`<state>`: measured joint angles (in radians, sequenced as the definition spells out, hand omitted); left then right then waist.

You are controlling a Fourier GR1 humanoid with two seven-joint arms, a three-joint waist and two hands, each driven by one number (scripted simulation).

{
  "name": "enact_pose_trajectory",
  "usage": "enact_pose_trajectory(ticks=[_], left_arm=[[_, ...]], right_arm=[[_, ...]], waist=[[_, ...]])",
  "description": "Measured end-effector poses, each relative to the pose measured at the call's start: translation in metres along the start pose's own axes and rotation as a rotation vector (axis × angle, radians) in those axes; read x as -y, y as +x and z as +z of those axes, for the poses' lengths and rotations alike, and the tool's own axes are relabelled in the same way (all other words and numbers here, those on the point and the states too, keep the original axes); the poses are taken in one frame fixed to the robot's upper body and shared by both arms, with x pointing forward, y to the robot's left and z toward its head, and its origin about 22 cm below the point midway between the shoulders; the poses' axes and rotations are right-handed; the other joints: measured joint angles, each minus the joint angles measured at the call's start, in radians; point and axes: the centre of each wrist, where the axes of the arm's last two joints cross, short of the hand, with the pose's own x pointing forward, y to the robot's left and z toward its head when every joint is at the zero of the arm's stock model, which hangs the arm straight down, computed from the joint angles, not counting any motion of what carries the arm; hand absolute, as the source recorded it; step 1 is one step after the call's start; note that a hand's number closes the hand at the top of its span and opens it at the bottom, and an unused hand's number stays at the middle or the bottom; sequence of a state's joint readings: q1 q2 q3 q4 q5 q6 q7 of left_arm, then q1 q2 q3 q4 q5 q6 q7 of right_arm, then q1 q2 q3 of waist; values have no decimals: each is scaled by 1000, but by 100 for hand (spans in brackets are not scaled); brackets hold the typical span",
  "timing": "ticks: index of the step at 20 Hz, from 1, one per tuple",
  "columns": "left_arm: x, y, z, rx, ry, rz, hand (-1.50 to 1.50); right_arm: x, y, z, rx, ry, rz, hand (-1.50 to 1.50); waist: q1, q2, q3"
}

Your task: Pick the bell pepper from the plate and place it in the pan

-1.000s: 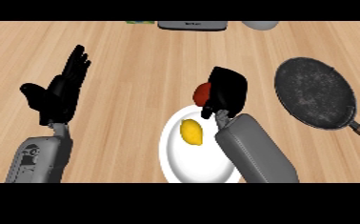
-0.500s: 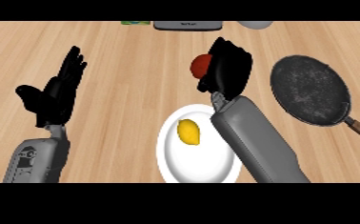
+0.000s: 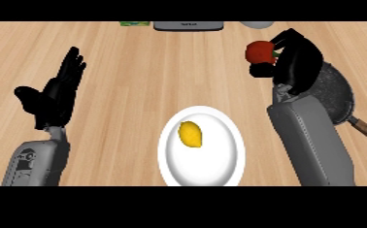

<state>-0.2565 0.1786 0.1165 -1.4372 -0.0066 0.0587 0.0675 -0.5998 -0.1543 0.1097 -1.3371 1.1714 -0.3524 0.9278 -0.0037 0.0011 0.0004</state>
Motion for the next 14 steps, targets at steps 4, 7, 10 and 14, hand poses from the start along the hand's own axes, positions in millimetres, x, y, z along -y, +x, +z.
enact_pose_trajectory(ticks=[4,7,10,14], left_arm=[[1,2,0,0,-6,0,0],[0,0,4,1,-9,8,0],[0,4,1,6,-15,6,0],[2,8,3,7,-20,8,0]], right_arm=[[6,-49,-40,-50,-50,30,150],[4,-89,-63,-72,-91,102,150],[4,-128,-88,-98,-119,164,150],[-1,-167,-109,-128,-135,188,150]], waist=[[4,1,0],[11,3,1],[18,7,1],[26,8,1]])
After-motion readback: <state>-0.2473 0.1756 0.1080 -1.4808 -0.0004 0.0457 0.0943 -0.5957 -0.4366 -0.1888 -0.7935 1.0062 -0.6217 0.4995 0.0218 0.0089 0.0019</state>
